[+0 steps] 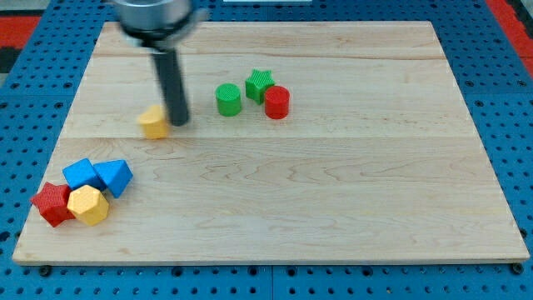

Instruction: Push yellow heart into blue cube

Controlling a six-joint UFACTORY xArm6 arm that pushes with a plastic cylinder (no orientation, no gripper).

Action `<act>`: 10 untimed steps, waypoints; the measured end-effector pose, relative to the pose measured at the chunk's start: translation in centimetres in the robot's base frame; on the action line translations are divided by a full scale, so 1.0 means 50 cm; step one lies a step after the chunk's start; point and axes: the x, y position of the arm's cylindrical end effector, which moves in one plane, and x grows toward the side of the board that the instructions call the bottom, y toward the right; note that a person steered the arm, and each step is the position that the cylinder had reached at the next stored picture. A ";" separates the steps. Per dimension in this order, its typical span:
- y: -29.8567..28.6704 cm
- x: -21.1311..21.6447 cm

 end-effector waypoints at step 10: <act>-0.178 0.034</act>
